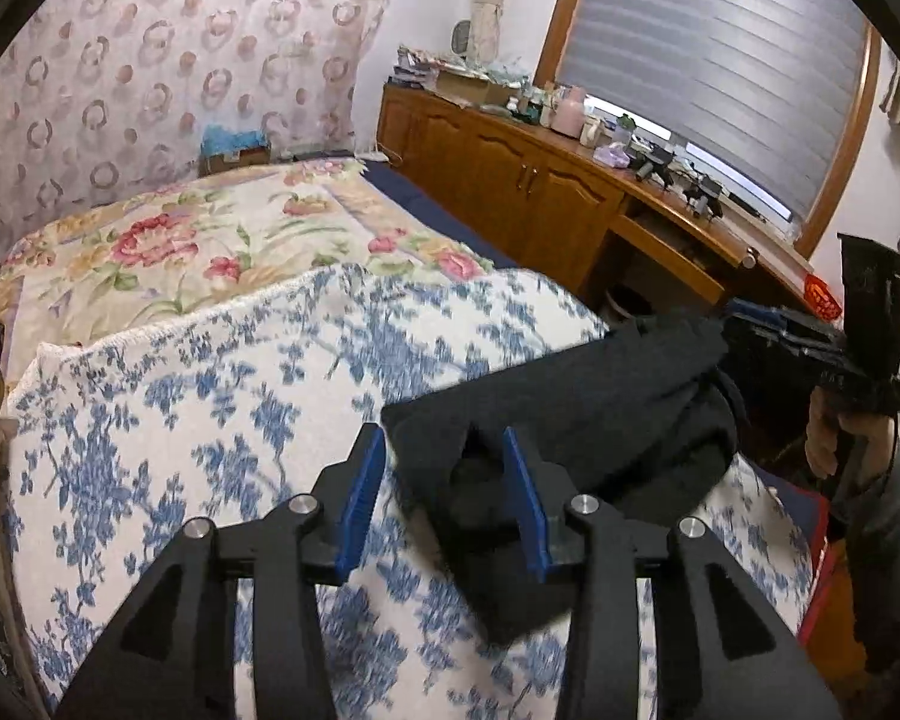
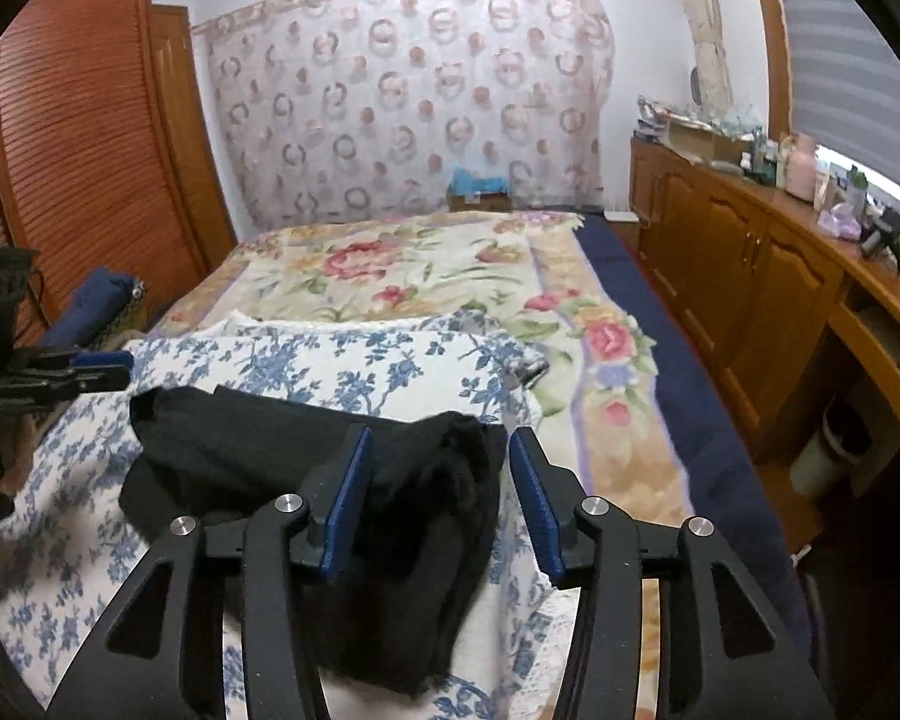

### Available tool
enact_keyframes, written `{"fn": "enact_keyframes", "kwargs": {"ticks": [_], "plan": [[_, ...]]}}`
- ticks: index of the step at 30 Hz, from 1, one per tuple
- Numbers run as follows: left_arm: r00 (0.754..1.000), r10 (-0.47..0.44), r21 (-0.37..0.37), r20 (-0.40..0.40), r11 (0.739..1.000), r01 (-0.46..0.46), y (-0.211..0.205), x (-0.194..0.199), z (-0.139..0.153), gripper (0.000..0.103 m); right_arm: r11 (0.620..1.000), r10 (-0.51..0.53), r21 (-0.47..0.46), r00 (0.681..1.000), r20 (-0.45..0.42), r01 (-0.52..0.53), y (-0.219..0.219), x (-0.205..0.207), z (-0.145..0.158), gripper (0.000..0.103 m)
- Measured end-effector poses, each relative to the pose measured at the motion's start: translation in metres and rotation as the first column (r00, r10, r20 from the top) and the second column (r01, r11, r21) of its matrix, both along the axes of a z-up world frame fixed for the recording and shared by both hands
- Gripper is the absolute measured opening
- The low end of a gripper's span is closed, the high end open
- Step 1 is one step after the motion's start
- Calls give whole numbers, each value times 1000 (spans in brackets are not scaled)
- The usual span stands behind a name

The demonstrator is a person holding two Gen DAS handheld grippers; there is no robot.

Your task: Fold small clothes

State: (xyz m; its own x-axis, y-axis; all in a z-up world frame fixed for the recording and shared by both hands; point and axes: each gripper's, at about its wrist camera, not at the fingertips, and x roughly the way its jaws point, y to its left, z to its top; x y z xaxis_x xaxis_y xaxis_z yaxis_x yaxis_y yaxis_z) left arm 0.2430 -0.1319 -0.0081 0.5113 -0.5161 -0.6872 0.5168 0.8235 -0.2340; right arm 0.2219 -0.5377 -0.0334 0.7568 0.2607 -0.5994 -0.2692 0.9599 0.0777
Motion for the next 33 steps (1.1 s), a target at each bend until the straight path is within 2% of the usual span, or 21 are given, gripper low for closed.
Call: {"fn": "enact_keyframes", "kwargs": {"ticks": [5, 9, 11, 15, 16, 18, 19, 20, 22, 23, 26, 31, 33], "plan": [[999, -18, 44, -51, 999, 20, 7, -9, -20, 43, 997, 64, -38, 998, -17, -65, 8, -9, -8, 58], [996, -44, 62, -76, 997, 48, -1, -6, -33, 43, 988, 112, -102, 991, -70, -119, 20, -4, -27, 59], [996, -55, 80, -75, 995, 61, -10, 1, -36, 43, 984, 105, -138, 991, -87, -116, 24, 8, -36, 59], [995, -71, 98, -67, 992, 77, -23, 19, -36, 43, 986, 116, -111, 991, -71, -124, 21, 31, -37, 59], [995, -72, 96, -67, 992, 78, -25, 24, -35, 43, 987, 116, -107, 991, -68, -123, 20, 35, -37, 58], [996, -62, 89, -61, 994, 67, -28, 36, -34, 43, 989, 119, -84, 991, -61, -124, 16, 51, -35, 49], [997, -54, 85, -58, 995, 59, -28, 42, -33, 43, 990, 122, -68, 991, -63, -126, 14, 58, -35, 37], [997, -49, 80, -58, 995, 54, -28, 47, -33, 43, 990, 128, -49, 990, -64, -132, 12, 61, -34, 19], [998, -27, 59, -60, 998, 31, -26, 59, -33, 43, 990, 139, 0, 989, -60, -139, 7, 70, -32, 11], [998, -6, 54, -58, 998, 9, -25, 64, -33, 43, 994, 112, 9, 992, -63, -111, 3, 75, -31, 7], [996, 75, 64, -37, 995, -73, -17, 75, -32, 43, 1000, 3, -7, 997, -83, -3, -6, 85, -33, 6], [995, 88, 59, -41, 995, -85, -10, 76, -34, 43, 998, -45, -38, 994, -98, 42, -9, 83, -33, 7], [997, 66, 45, -51, 997, -64, -9, 72, -34, 43, 997, -52, -56, 994, -93, 47, -6, 78, -29, 17]]}}
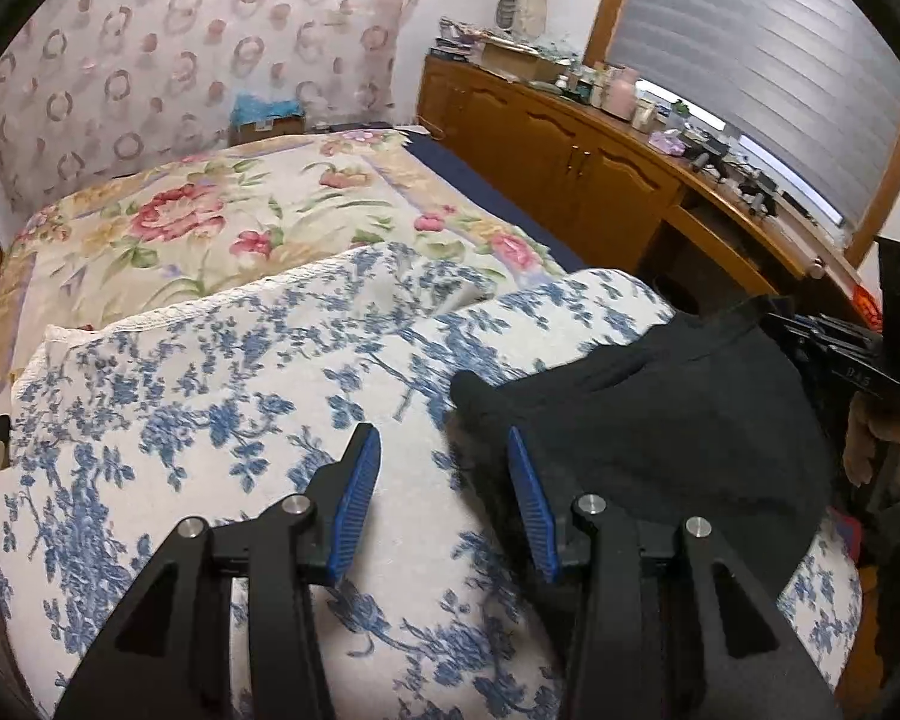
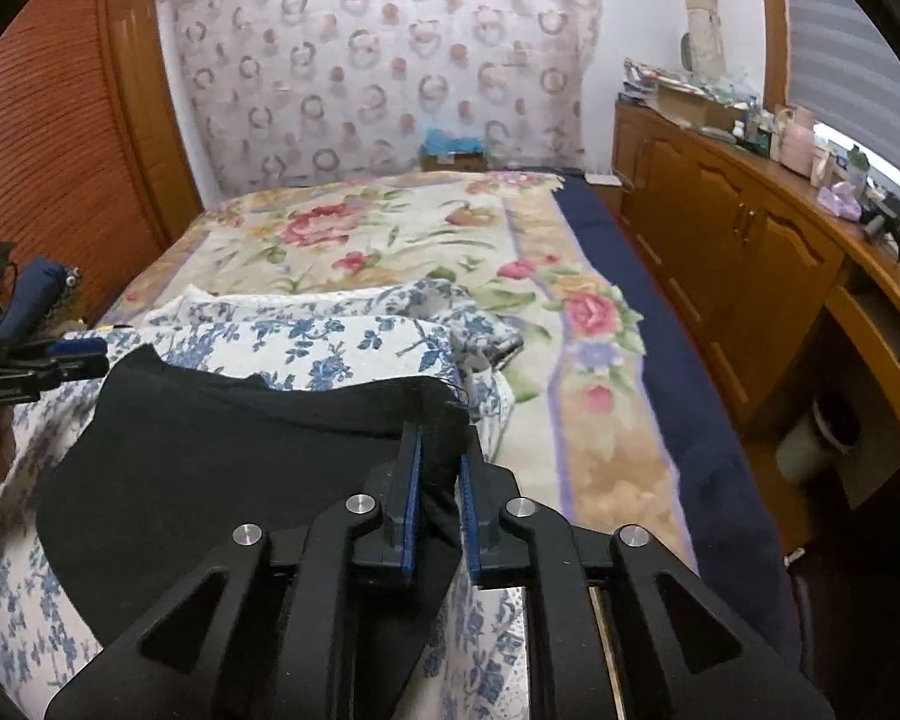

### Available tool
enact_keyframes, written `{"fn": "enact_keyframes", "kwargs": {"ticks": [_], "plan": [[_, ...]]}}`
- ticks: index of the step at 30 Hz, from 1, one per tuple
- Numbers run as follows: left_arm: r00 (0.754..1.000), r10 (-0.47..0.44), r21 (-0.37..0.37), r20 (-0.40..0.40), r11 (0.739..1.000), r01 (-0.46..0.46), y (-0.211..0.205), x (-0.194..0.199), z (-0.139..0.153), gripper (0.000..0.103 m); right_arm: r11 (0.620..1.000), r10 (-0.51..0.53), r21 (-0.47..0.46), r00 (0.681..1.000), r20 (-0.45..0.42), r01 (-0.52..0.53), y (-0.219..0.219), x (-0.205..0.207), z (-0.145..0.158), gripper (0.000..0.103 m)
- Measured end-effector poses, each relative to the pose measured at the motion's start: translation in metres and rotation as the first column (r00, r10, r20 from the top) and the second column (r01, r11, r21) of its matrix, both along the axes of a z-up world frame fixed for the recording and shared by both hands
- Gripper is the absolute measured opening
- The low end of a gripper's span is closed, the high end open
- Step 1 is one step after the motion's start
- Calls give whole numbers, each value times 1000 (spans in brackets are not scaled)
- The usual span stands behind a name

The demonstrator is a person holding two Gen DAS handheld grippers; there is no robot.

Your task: Fold small clothes

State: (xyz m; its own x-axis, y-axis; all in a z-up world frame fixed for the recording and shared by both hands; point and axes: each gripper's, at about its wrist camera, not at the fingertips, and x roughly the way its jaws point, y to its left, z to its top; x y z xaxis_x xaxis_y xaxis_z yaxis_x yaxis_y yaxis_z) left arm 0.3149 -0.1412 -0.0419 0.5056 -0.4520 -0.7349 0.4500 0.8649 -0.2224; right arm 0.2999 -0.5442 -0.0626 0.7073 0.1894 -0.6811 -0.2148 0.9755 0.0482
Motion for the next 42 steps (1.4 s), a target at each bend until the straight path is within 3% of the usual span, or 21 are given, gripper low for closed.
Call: {"fn": "enact_keyframes", "kwargs": {"ticks": [2, 4, 9, 17, 30, 34, 39, 42], "plan": [[1000, -21, -6, -4, 1000, 21, -2, -4, 1, 43, 1000, -4, -12, 1000, 0, 4, 3, -4, 3, 43], [999, -40, 1, -6, 999, 40, -7, -8, 0, 44, 1000, -1, 3, 1000, -1, 1, 5, -11, 6, 57], [997, -72, 32, -32, 997, 73, -17, -12, -12, 46, 1000, 19, 25, 999, -48, -18, 11, -21, -6, 75], [995, -68, 13, -76, 998, 69, -20, -8, -24, 47, 995, 7, 102, 985, -172, 11, 9, -13, -43, 76], [990, -114, -49, -83, 993, 110, -30, -11, -25, 45, 996, 23, 94, 989, -146, -9, 20, -17, -45, 66], [990, -114, -50, -84, 993, 110, -31, -11, -25, 44, 998, 25, 63, 992, -122, -17, 28, -21, -40, 56], [990, -116, -58, -85, 992, 111, -30, -11, -25, 44, 996, 39, 89, 990, -133, -27, 26, -16, -44, 55], [989, -121, -81, -90, 990, 113, -29, -11, -25, 37, 994, 77, 90, 989, -129, -66, 31, -15, -44, 41]]}}
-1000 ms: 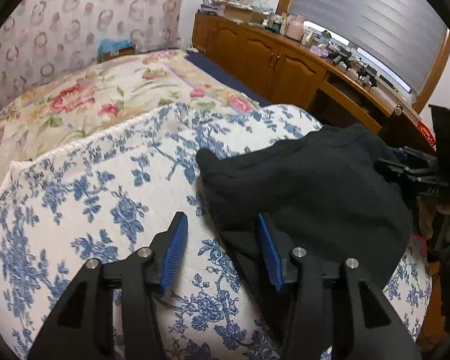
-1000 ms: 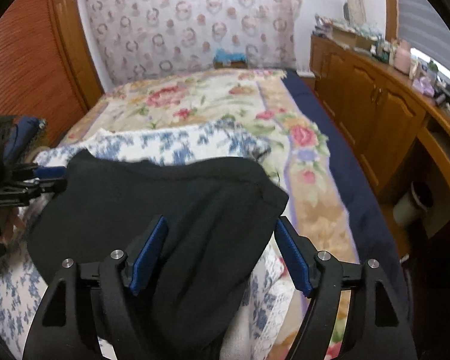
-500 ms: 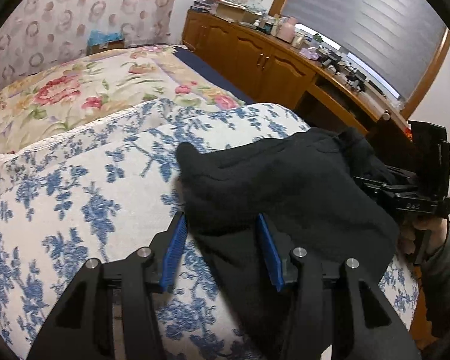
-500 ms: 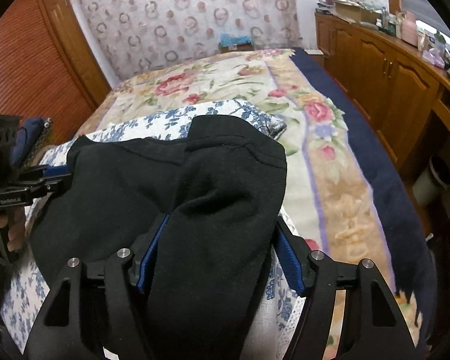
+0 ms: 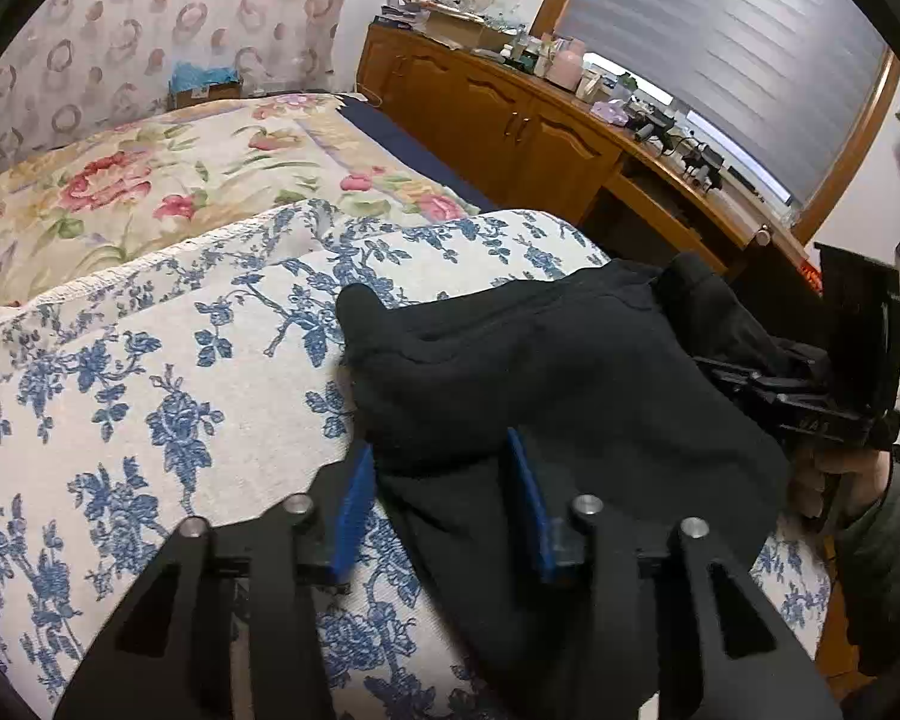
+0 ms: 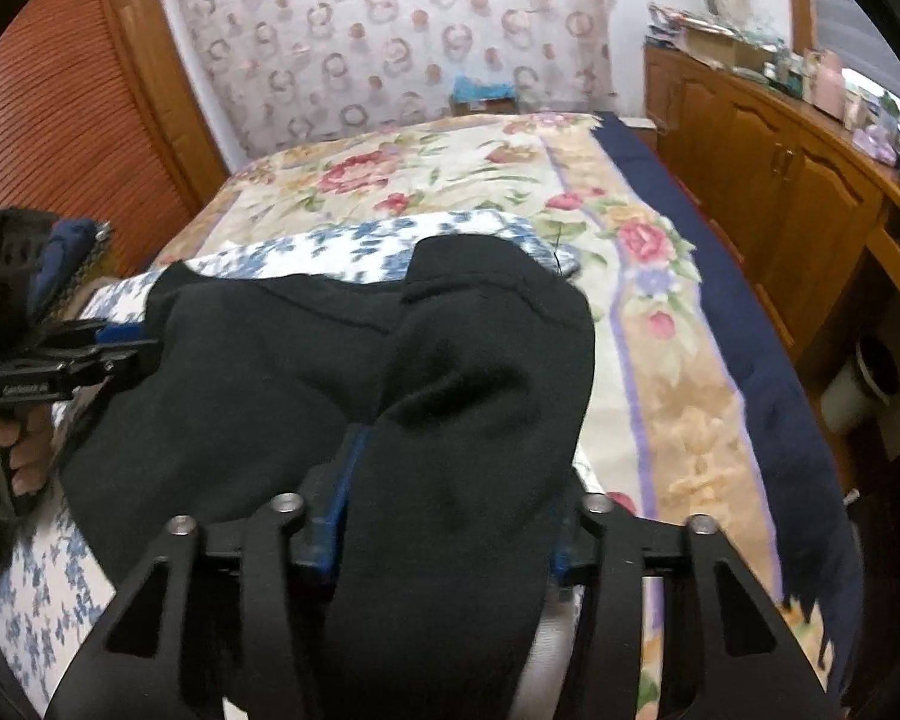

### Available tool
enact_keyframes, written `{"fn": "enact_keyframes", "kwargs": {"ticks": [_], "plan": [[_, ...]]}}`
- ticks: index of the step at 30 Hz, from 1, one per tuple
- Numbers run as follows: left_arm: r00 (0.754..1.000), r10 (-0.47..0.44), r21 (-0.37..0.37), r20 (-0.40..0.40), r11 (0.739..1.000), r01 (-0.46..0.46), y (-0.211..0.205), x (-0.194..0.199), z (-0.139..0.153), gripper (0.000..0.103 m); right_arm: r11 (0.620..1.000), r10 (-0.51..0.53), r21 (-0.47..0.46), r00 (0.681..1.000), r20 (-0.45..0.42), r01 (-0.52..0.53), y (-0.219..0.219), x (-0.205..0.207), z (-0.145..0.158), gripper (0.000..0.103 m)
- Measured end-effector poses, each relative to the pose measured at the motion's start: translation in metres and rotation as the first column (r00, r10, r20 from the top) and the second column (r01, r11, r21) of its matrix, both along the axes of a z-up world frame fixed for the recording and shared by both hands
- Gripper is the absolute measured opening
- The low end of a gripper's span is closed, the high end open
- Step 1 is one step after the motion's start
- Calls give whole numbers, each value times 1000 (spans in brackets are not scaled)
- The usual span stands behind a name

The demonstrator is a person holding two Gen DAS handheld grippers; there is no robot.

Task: Fold small clothes
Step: 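Lift the folded black shirt with both tools, then carry the shirt onto the navy clothes stack and open both tools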

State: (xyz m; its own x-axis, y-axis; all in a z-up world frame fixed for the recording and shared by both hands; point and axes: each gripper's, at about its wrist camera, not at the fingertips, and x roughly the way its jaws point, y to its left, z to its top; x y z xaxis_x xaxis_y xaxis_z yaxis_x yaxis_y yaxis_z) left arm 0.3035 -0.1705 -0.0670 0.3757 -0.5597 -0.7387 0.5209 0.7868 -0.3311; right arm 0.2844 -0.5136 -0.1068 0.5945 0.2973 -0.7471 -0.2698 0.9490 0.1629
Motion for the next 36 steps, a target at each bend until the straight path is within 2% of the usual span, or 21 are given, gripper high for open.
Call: {"fn": "enact_keyframes", "kwargs": {"ticks": [2, 3, 5, 9, 13, 20, 24, 28, 32, 36], "plan": [[1000, -1, -17, -9, 1000, 1, 1, 2, 0, 24, 1000, 22, 10, 1000, -5, -22, 2, 0, -1, 32], [1000, -4, -42, -30, 999, 2, 3, 3, 0, 23, 999, 33, 27, 999, -12, -32, 1, 1, -1, 30], [999, -3, -63, -37, 998, 1, 6, 3, 4, 10, 997, 32, 72, 999, -17, -31, -5, 2, 0, 22], [999, -9, -85, 52, 996, 13, 8, -13, 28, 7, 994, 40, 98, 999, 31, -43, -5, -6, 11, 18], [991, -2, -117, 137, 993, 18, 17, -32, 58, 7, 992, 57, 104, 993, 107, -68, 3, -19, 36, 17], [963, 90, -143, 254, 988, -54, 61, -54, 99, 6, 988, 121, 70, 971, 208, -139, 39, -21, 79, 17], [933, 167, -128, 319, 983, -132, 101, -69, 119, 6, 975, 197, 48, 947, 254, -216, 76, -12, 100, 17], [891, 258, -112, 374, 966, -233, 150, -84, 133, 6, 946, 307, 13, 907, 289, -325, 134, 4, 119, 17], [838, 355, -122, 416, 934, -335, 203, -103, 142, 6, 903, 416, -25, 856, 307, -430, 197, 21, 136, 17], [762, 463, -139, 452, 881, -453, 256, -121, 144, 6, 835, 540, -87, 778, 322, -543, 271, 34, 158, 17]]}}
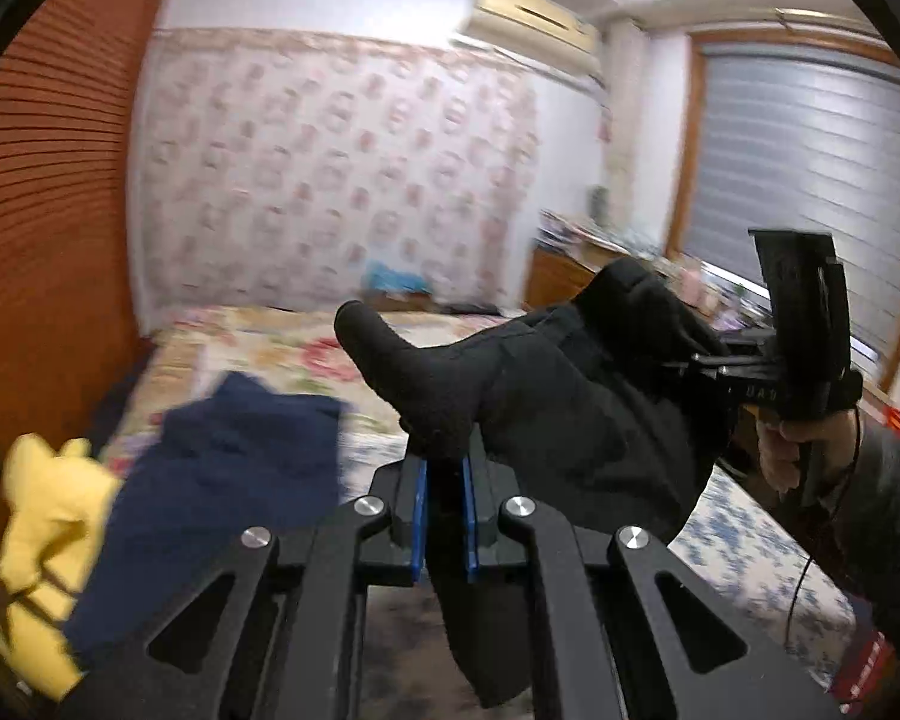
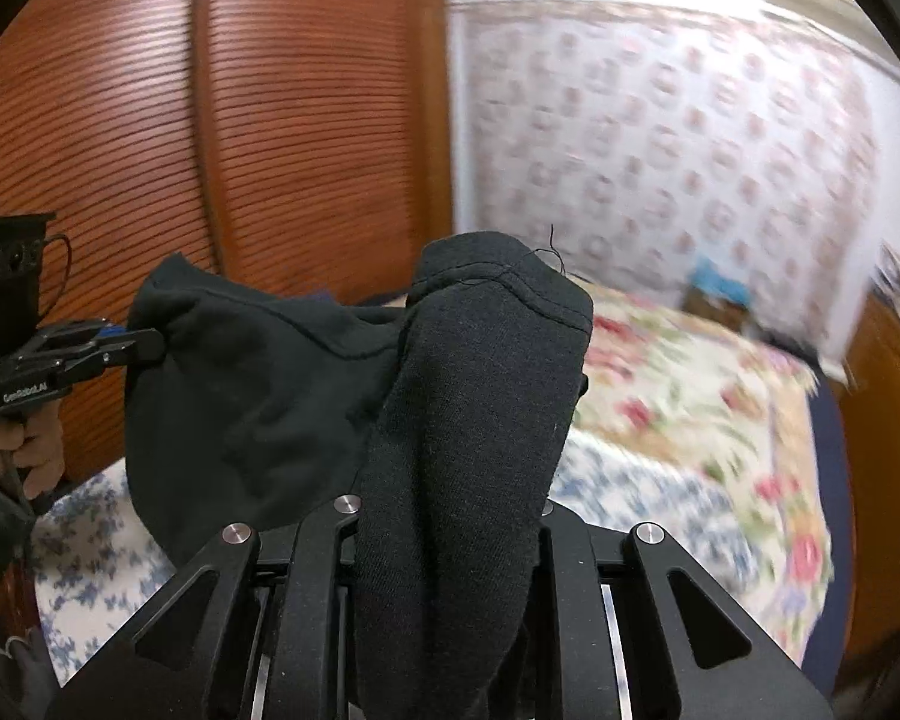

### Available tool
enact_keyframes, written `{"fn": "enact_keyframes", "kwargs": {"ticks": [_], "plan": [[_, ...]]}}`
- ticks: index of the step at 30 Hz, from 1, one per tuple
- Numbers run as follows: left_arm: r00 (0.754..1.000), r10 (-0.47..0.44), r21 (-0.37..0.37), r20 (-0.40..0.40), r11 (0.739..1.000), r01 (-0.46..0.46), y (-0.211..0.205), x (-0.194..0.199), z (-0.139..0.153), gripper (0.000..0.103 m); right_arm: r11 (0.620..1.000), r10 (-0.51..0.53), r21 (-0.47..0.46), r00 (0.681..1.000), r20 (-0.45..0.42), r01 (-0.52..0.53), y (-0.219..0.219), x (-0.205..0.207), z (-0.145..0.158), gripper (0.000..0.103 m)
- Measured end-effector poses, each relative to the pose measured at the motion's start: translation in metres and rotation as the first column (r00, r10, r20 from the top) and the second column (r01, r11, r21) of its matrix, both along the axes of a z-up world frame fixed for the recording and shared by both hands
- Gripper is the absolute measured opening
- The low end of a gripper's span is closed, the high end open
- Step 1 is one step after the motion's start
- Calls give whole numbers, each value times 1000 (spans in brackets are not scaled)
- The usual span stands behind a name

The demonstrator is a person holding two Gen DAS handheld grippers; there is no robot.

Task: Fold small clothes
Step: 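Carry the shirt onto the navy clothes stack and open both tools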

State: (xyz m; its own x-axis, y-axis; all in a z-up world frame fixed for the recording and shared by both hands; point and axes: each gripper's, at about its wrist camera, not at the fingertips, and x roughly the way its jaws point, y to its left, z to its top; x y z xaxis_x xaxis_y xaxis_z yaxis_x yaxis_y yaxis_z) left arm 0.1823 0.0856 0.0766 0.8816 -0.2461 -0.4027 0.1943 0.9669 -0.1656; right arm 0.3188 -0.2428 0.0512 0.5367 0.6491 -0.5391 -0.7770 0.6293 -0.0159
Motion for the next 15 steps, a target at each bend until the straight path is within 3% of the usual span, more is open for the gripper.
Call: {"fn": "enact_keyframes", "kwargs": {"ticks": [3, 7, 15], "plan": [[994, 108, 9, 25, 994, -108, 34, -13, -8, 6, 995, 95, -42, 995, 41, -94, 53, 8, 14, 17], [981, 194, -14, 2, 981, -194, 65, -24, -31, 6, 970, 221, -122, 972, 83, -210, 130, 17, 22, 17], [946, 317, -48, -65, 946, -320, 98, -57, -80, 6, 900, 391, -227, 919, 48, -371, 264, 28, -5, 16]]}}
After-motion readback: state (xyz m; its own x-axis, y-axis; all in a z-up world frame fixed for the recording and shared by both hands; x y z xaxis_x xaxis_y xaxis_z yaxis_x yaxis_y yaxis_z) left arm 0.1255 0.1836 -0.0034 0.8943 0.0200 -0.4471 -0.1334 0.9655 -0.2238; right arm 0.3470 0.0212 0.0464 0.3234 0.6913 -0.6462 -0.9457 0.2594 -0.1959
